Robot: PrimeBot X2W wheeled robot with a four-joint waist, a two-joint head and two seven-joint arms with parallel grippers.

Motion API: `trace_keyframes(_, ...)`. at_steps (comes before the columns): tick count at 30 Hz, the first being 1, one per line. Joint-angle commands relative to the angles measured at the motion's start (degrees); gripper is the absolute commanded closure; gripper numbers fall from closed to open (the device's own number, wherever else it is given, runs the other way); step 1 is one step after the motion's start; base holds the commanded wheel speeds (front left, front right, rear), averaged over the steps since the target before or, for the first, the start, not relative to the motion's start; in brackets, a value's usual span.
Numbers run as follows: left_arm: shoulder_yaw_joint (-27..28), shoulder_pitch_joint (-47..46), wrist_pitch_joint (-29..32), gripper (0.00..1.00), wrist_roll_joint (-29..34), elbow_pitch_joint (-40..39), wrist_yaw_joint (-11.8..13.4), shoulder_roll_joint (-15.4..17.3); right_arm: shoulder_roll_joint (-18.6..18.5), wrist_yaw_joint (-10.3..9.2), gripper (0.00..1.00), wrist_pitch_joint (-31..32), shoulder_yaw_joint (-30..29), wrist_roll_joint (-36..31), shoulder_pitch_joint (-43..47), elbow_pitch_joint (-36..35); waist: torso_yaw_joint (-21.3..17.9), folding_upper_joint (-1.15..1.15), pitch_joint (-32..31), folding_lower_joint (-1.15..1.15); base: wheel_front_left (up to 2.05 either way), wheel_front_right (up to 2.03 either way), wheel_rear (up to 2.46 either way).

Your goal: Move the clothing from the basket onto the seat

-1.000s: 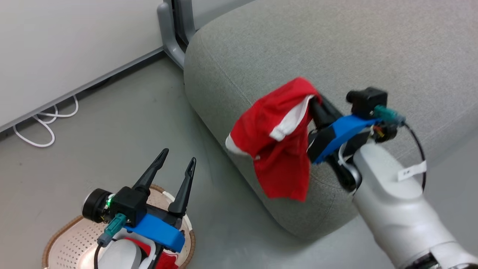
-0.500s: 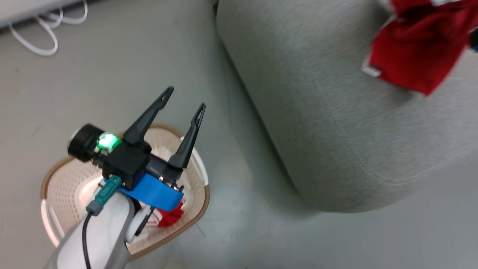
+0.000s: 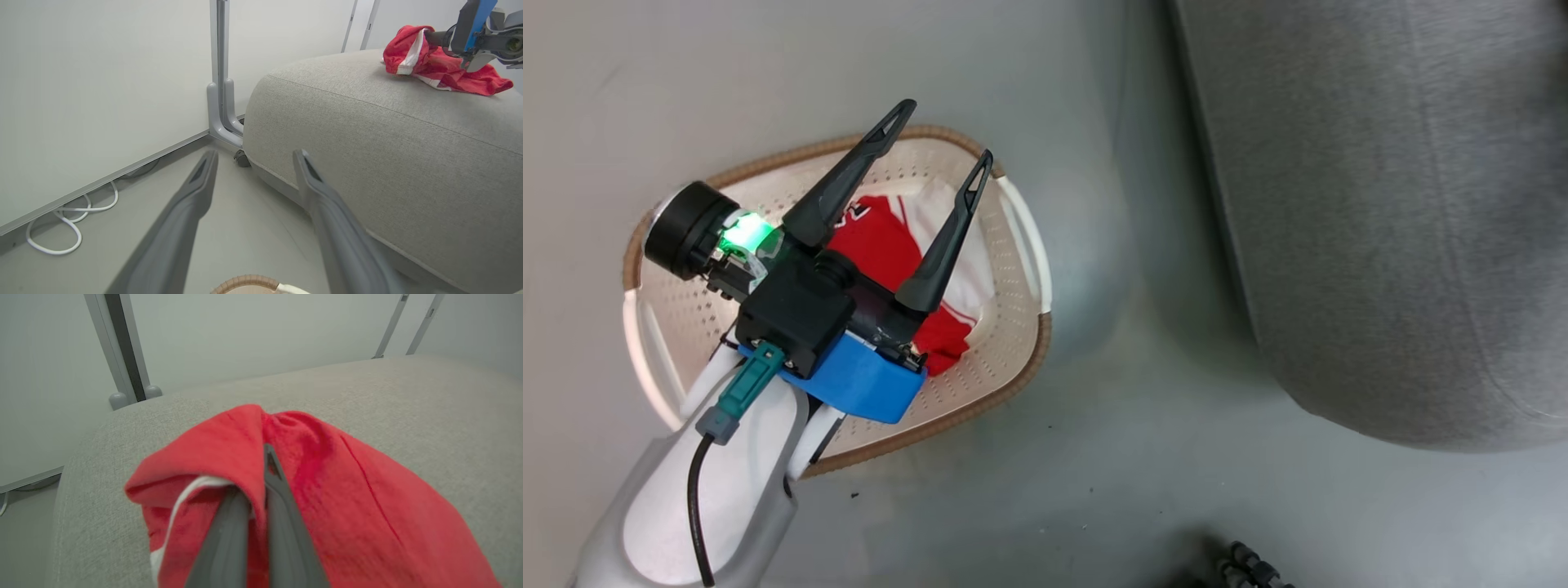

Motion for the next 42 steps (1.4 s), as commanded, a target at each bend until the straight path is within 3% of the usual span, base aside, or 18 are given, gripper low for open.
trace_keyframes(1,0.0,-1.2,-0.2,0.0,0.4,0.0,0.1,0.2,0.4,0.01,1.0,-0.2,-0.8,-0.8,0.8,0.1,1.4,0.0,1.5,-0.02,0.0,0.0,0.0)
trace_keyframes(5,-0.3,-1.1,-0.6,0.0,0.0,0.6,0.2,0.0,1.5,0.01,1.0,-0.2,-2.1,-2.2,1.1,-0.3,1.6,0.0,1.3,-0.02,0.0,0.0,0.0)
trace_keyframes(8,-0.3,-1.2,-0.8,0.0,-0.5,1.3,0.1,-0.3,2.0,0.01,0.59,-0.2,-2.5,-3.2,1.1,-0.2,1.6,0.0,0.8,-0.02,0.0,0.0,0.0)
trace_keyframes(9,-0.4,-1.2,-1.0,0.0,-0.5,1.6,0.1,-0.4,2.0,0.01,0.19,-0.2,-2.6,-3.5,1.1,-0.1,1.6,0.0,0.6,-0.02,0.0,0.0,0.0)
trace_keyframes(10,-0.5,-1.3,-1.1,0.0,-0.6,1.9,0.1,-0.5,2.0,0.01,0.01,-0.2,-2.7,-3.7,1.2,-0.1,1.6,0.0,0.3,-0.02,0.0,0.0,0.0)
trace_keyframes(17,-0.6,0.3,-2.2,0.0,-1.8,4.7,0.3,-1.6,2.4,0.01,0.0,-0.2,-2.1,-4.3,3.0,0.8,1.8,0.0,-3.5,-0.02,0.0,0.0,0.0)
trace_keyframes(26,0.3,4.6,-3.1,0.0,-5.2,11.0,0.2,-5.2,1.2,0.01,0.0,-0.2,2.9,-4.2,10.8,-0.3,4.0,0.0,-14.7,-0.02,0.0,0.0,0.0)
trace_keyframes(35,7.0,12.7,-3.1,0.0,-7.0,13.6,0.1,-9.2,3.3,0.01,0.0,-0.2,9.1,-2.3,20.8,-5.9,6.8,0.0,-26.8,-0.02,0.0,0.0,0.0)
trace_keyframes(42,12.4,18.8,-3.2,0.0,-6.0,14.8,0.0,-11.3,5.3,0.01,0.0,-0.1,12.6,-2.4,27.6,-9.9,9.1,0.0,-32.7,-0.02,0.0,0.0,0.0)
